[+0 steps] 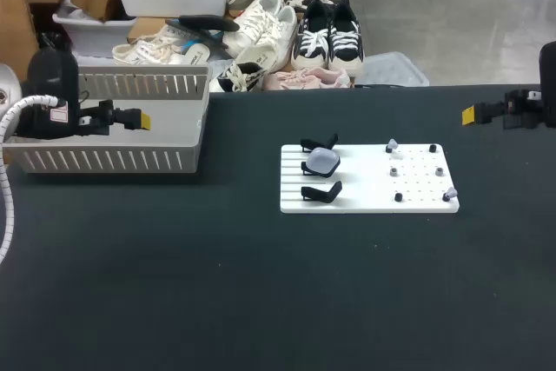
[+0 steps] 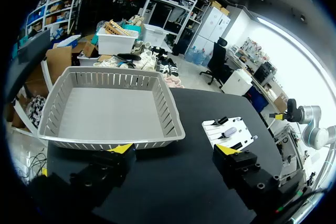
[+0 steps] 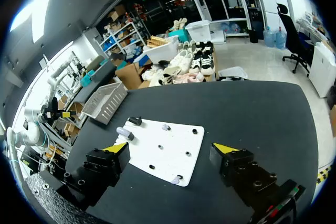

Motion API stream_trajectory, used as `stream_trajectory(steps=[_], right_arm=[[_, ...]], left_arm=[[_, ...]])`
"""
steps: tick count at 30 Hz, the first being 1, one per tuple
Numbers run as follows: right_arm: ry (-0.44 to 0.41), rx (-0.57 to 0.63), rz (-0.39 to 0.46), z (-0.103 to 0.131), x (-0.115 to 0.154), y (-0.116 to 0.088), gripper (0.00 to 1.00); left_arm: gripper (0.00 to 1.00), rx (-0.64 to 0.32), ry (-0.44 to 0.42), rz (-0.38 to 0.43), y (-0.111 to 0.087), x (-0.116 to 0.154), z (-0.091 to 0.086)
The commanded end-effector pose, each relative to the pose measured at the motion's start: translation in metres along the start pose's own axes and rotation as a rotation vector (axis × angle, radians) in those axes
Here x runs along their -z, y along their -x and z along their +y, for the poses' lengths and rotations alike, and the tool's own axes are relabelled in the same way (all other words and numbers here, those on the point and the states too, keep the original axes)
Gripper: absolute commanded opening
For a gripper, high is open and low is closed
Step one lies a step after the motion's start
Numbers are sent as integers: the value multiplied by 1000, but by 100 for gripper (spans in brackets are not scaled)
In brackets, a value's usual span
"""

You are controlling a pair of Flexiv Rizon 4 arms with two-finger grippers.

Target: Pick up each earbud case from the left stands, insert the matching earbuds, close the lid, and place the case in the box.

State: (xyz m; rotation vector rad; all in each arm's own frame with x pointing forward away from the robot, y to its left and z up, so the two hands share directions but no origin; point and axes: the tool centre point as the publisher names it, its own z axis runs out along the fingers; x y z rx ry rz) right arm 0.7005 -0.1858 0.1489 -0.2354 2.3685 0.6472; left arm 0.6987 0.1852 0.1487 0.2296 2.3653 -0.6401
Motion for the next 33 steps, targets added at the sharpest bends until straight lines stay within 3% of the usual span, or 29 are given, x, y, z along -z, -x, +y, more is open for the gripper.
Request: stream_trajectory(steps=[1, 28, 33], right_arm=[[1, 0, 2, -1, 0, 0, 100], [1, 0, 2, -1, 0, 0, 100], [1, 0, 2, -1, 0, 0, 100]], left_arm=[[100, 0, 3, 6, 1, 0, 0], [100, 0, 3, 6, 1, 0, 0], [100, -98, -2, 8, 4, -3, -14]])
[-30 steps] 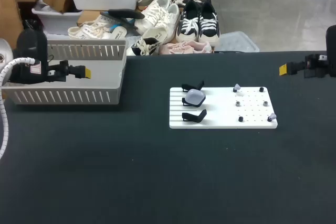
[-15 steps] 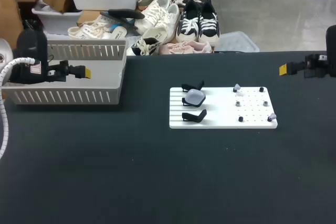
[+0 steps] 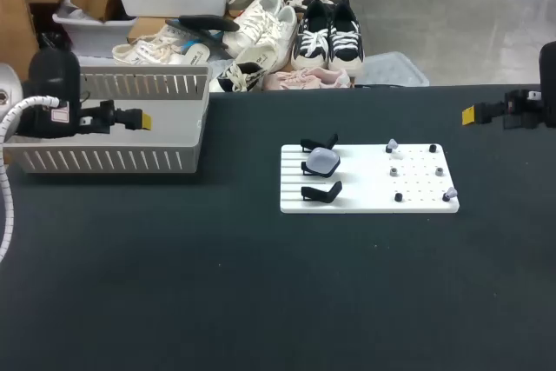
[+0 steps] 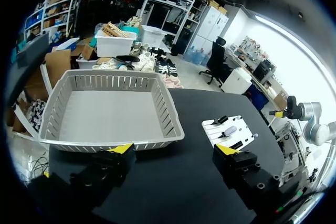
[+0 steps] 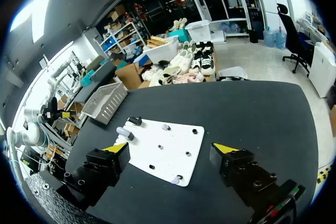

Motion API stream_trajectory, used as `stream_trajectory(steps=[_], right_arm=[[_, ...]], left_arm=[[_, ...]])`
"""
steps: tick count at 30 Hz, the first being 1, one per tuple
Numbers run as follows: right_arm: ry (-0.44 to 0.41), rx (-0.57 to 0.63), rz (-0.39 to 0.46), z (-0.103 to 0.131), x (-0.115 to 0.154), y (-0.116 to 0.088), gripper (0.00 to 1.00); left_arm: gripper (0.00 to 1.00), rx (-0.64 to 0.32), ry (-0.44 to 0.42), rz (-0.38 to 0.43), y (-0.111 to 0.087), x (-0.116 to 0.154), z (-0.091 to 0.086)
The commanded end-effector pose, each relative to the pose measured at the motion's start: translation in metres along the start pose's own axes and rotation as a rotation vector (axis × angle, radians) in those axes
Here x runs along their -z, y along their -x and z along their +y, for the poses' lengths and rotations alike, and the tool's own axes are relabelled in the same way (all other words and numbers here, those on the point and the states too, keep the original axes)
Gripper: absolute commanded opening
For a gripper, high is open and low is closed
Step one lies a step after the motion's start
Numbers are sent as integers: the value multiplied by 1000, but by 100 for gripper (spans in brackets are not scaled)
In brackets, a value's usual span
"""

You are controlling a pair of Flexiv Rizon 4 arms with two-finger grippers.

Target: Pick up each earbud case from the left stands, insert the matching earbuds, close the lid, and place the case in the box.

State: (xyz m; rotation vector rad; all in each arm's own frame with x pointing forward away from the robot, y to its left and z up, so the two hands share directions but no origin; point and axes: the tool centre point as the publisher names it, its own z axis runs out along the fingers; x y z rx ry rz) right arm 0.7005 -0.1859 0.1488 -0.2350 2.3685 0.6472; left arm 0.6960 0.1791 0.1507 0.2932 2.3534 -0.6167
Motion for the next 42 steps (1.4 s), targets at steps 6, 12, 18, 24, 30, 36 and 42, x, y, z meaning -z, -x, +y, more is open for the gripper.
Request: stream_trajectory(steps=[6, 12, 18, 24, 30, 36, 42], right_arm=[[1, 1, 2, -1, 0, 0, 100], [1, 1, 2, -1, 0, 0, 100], [1, 1, 2, -1, 0, 0, 100], [1, 1, 2, -1, 0, 0, 100], [1, 1, 2, -1, 0, 0, 100], [1, 1, 2, -1, 0, 0, 100], [1, 1, 2, -1, 0, 0, 100]], left_arm=[[100, -282, -95, -5, 21, -11, -38], [100, -514, -209, -8, 38, -23, -64], [100, -726, -268, -4, 42, -38, -82], [100, -852, -395, 13, 37, -58, -93], [100, -901, -492, 24, 28, -79, -97], [100, -924, -590, 44, 20, -93, -103], [100, -945, -620, 66, 12, -111, -110]])
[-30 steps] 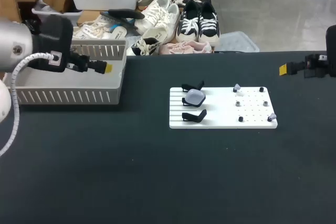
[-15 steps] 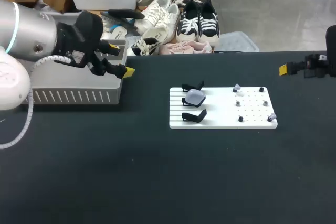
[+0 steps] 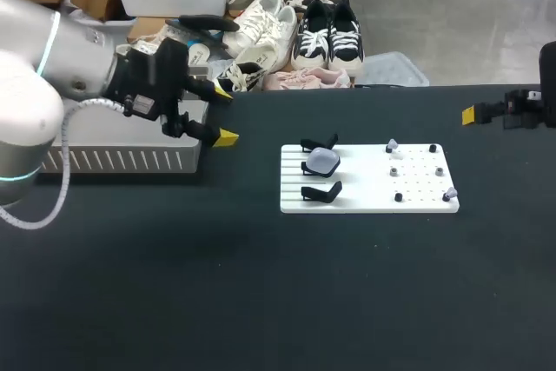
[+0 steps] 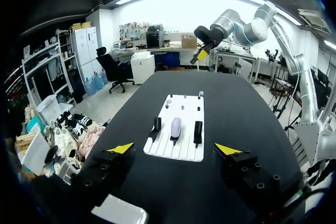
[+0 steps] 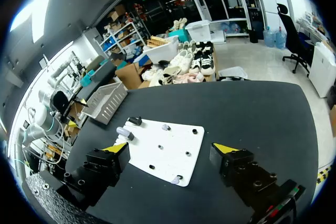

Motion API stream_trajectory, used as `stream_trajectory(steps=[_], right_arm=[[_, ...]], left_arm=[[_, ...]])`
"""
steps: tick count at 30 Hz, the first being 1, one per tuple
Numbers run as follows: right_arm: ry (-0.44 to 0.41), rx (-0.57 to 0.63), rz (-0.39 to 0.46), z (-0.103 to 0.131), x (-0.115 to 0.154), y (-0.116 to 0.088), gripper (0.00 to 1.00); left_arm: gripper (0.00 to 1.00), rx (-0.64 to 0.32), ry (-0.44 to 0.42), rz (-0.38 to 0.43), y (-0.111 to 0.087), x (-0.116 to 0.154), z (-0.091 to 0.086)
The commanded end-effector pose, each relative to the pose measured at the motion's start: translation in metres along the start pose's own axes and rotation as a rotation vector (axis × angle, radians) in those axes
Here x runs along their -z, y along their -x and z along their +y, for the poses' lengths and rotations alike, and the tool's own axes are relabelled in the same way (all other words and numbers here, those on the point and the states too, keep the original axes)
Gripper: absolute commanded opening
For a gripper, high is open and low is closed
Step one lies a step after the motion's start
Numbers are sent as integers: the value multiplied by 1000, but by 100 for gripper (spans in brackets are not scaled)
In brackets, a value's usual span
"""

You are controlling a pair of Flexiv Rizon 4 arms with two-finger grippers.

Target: Pick up each earbud case from the left stands, insert the matching earbuds, close the lid, and place the case in the box.

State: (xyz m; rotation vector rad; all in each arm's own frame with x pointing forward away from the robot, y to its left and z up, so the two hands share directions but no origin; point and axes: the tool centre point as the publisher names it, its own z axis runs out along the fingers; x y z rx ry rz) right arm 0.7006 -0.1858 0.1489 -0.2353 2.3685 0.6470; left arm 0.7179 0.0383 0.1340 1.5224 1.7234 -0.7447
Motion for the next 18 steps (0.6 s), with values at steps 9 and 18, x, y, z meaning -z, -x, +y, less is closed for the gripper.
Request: stream_trajectory(steps=[9, 18], right_arm=[[1, 0, 2, -1, 0, 0, 100], [1, 0, 2, -1, 0, 0, 100]], left_arm=[[100, -50, -91, 13, -6, -48, -5], [92, -19, -85, 9, -17, -69, -2]])
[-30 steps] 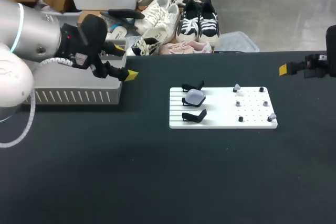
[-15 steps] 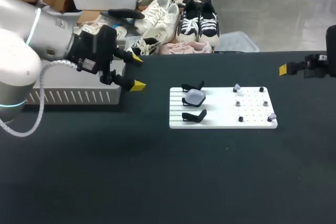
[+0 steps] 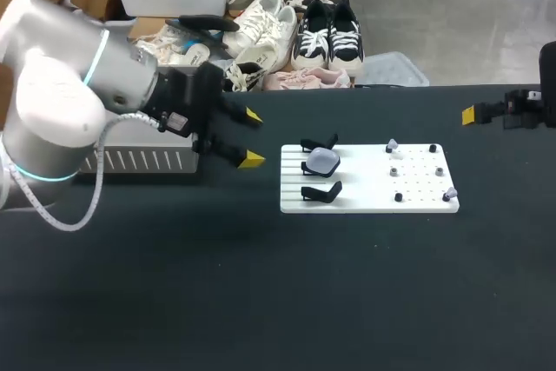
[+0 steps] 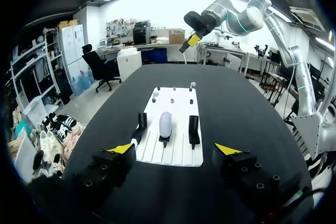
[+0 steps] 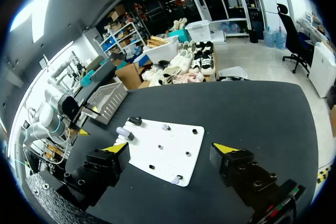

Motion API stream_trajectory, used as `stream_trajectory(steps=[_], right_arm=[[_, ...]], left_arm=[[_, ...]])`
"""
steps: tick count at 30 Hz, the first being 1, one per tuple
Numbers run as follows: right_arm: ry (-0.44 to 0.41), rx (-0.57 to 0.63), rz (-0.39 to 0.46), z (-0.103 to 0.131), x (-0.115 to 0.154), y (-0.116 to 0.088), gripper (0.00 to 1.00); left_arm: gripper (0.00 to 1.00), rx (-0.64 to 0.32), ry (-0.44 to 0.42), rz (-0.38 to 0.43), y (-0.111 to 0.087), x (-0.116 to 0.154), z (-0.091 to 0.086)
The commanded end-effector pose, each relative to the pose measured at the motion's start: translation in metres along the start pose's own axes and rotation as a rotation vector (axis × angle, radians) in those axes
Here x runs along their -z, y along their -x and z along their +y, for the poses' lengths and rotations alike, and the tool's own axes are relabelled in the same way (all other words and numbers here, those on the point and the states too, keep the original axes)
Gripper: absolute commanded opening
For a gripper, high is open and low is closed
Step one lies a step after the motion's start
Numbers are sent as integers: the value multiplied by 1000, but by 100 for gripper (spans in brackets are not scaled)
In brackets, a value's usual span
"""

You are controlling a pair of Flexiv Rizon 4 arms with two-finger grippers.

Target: Pick up each earbud case from the left stands, insert the matching earbuds, close the lid, and place the case in the box.

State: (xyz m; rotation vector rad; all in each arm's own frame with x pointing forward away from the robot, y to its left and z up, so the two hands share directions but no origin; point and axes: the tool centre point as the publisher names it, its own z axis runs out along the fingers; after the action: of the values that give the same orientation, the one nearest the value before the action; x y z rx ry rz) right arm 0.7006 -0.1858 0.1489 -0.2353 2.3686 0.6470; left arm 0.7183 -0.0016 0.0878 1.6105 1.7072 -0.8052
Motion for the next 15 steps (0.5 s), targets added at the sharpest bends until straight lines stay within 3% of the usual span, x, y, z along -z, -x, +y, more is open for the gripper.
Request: stream_trajectory(steps=[1, 5, 9, 11, 15], right_arm=[[1, 0, 2, -1, 0, 0, 100], [1, 0, 2, -1, 0, 0, 100], [1, 0, 2, -1, 0, 0, 100], [1, 0, 2, -1, 0, 0, 100], [1, 0, 2, -1, 0, 0, 100]], left_arm=[[90, 6, 2, -16, -3, -11, 7], [80, 5, -3, -26, -3, -19, 12], [89, -8, -17, -37, -2, -25, 14], [84, -17, -25, -40, -1, -29, 14], [85, -26, -48, -47, -1, -37, 14]])
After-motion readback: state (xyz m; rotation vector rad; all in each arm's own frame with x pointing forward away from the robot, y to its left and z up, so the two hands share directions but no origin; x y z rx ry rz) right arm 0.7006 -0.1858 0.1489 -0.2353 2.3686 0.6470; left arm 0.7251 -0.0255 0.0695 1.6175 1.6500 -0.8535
